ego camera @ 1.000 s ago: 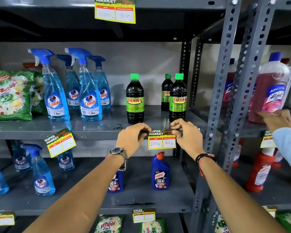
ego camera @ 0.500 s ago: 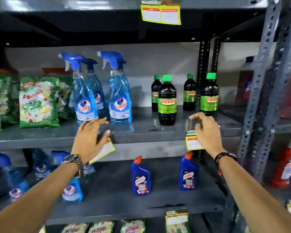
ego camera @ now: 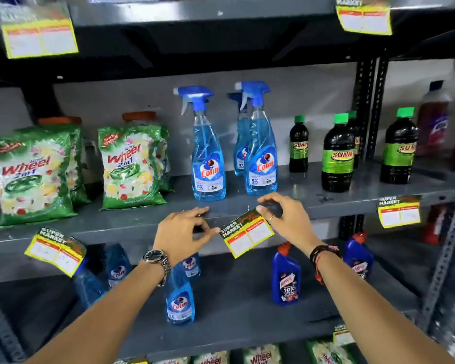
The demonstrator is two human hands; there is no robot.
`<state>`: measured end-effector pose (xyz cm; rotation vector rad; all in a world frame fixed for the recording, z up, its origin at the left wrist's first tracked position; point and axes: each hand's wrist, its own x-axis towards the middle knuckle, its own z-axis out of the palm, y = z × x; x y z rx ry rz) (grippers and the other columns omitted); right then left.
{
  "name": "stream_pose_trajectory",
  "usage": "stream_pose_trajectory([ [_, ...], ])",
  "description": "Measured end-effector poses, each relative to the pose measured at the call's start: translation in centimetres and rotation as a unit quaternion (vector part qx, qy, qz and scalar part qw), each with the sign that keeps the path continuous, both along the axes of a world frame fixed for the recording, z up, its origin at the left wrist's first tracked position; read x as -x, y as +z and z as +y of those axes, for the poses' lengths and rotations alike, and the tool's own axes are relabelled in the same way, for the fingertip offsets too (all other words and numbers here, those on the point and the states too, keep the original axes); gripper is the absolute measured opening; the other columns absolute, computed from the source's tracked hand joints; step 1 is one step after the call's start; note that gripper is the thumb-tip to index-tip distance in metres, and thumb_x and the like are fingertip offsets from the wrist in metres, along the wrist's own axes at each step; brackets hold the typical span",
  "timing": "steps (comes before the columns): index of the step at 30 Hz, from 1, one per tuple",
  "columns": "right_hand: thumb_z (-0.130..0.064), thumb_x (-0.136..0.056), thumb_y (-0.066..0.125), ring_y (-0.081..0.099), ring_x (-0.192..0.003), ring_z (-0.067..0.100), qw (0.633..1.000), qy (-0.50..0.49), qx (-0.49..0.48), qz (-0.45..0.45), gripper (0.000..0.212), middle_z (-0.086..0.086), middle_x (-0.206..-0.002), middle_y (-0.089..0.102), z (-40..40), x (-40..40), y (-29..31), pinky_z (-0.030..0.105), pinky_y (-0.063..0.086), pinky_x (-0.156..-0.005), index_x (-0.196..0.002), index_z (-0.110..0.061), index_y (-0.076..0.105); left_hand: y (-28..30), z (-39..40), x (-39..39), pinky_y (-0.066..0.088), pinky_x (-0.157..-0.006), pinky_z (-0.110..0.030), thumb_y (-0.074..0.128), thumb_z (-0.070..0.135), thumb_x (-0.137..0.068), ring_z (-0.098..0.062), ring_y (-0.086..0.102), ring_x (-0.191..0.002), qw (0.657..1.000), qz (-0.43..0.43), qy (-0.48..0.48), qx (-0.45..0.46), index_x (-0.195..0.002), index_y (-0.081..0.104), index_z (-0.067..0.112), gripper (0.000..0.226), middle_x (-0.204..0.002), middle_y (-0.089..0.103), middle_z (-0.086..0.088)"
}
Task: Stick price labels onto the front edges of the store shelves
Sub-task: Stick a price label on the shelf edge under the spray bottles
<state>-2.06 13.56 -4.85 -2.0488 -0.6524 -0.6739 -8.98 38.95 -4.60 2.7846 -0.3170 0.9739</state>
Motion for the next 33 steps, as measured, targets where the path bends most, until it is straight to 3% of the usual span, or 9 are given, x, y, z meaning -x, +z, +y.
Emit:
stream_pose_trajectory([
  [3, -0.034, -0.083, 0.066, 0.063, -0.091, 0.011, 1.000, -0.016, 0.008, -0.004, 0.010, -0.010, -0.092, 0.071, 0.5, 0.5, -0.2, 0.041, 0.054, -0.080, -0.092, -0.032, 0.066, -0.6, -0.6, -0.6, 0.038, -0.099, -0.035, 0.059, 0.063, -0.073, -0.010, 0.059, -0.115, 0.999, 0.010, -0.020, 0.028, -0.072, 0.070, 0.033, 0.032, -0.132, 0.060, 0.013],
  [7, -0.032, -0.084, 0.065, 0.063, -0.087, 0.012, 0.999, -0.028, 0.023, -0.011, 0.005, -0.007, -0.087, 0.072, 0.6, 0.7, -0.2, 0.039, 0.053, -0.077, -0.088, -0.031, 0.065, -1.2, -0.9, -1.1, 0.030, -0.098, -0.035, 0.060, 0.058, -0.071, -0.009, 0.056, -0.116, 0.997, 0.009, -0.026, 0.068, -0.072, 0.070, 0.035, 0.025, -0.131, 0.059, 0.015],
  [11, -0.027, -0.086, 0.062, 0.059, -0.081, 0.015, 0.996, -0.051, 0.062, -0.036, 0.004, -0.005, -0.085, 0.070, 0.9, 1.0, 0.1, 0.032, 0.046, -0.069, -0.089, -0.024, 0.063, -0.8, -0.9, -1.2, 0.033, -0.103, -0.038, 0.042, 0.061, -0.073, -0.007, 0.060, -0.112, 0.997, 0.022, -0.046, 0.057, -0.076, 0.066, 0.030, 0.040, -0.132, 0.059, 0.014],
  [15, -0.029, -0.092, 0.054, 0.059, -0.075, 0.011, 0.997, -0.041, 0.058, -0.005, 0.005, -0.012, -0.077, 0.065, 1.1, 1.3, 0.8, 0.030, 0.043, -0.063, -0.089, -0.025, 0.056, 0.4, -0.9, -1.0, 0.050, -0.091, -0.044, 0.043, 0.053, -0.082, -0.006, 0.066, -0.094, 0.986, 0.031, -0.100, 0.127, -0.075, 0.049, 0.036, 0.020, -0.114, 0.069, 0.016],
  [17, -0.027, -0.092, 0.054, 0.061, -0.074, 0.010, 0.999, -0.031, 0.040, 0.015, 0.006, -0.012, -0.076, 0.066, 0.9, 1.4, 1.0, 0.026, 0.042, -0.062, -0.085, -0.026, 0.053, 0.7, -1.1, -1.2, 0.050, -0.092, -0.048, 0.051, 0.048, -0.083, -0.004, 0.065, -0.091, 0.983, 0.044, -0.108, 0.144, -0.074, 0.050, 0.035, 0.016, -0.110, 0.069, 0.019],
  [20, -0.017, -0.086, 0.062, 0.067, -0.087, 0.005, 0.999, 0.010, 0.021, 0.036, 0.012, -0.008, -0.091, 0.074, 0.2, 1.5, 0.8, 0.022, 0.052, -0.075, -0.078, -0.024, 0.056, 0.5, -1.3, -1.3, 0.040, -0.104, -0.051, 0.065, 0.039, -0.081, -0.002, 0.064, -0.097, 0.981, 0.059, -0.106, 0.151, -0.074, 0.062, 0.028, 0.013, -0.113, 0.068, 0.018],
  [23, -0.009, -0.075, 0.068, 0.065, -0.097, 0.003, 0.997, 0.043, 0.049, 0.040, 0.018, -0.007, -0.100, 0.073, -0.6, 1.5, 0.6, 0.031, 0.053, -0.090, -0.068, -0.024, 0.062, 0.4, -1.3, -0.8, 0.034, -0.109, -0.050, 0.073, 0.035, -0.076, -0.006, 0.064, -0.100, 0.985, 0.075, -0.106, 0.114, -0.072, 0.068, 0.025, 0.012, -0.122, 0.065, 0.014],
  [29, -0.014, -0.074, 0.065, 0.063, -0.098, 0.004, 0.997, 0.037, 0.055, 0.034, 0.010, -0.008, -0.104, 0.073, -0.6, 1.3, 0.5, 0.042, 0.053, -0.087, -0.071, -0.023, 0.062, 1.0, -2.0, -0.4, 0.054, -0.082, -0.036, 0.073, 0.034, -0.073, -0.002, 0.065, -0.094, 0.984, 0.054, -0.072, 0.155, -0.071, 0.067, 0.025, 0.011, -0.110, 0.069, 0.020],
  [33, -0.019, -0.074, 0.061, 0.064, -0.096, 0.004, 0.998, 0.022, 0.046, 0.044, 0.009, -0.012, -0.100, 0.073, -0.3, 1.2, 0.5, 0.045, 0.055, -0.084, -0.070, -0.025, 0.056, 1.3, -2.5, -0.5, 0.055, -0.077, -0.033, 0.073, 0.035, -0.071, -0.002, 0.065, -0.089, 0.983, 0.044, -0.044, 0.174, -0.071, 0.068, 0.024, 0.012, -0.102, 0.071, 0.021],
])
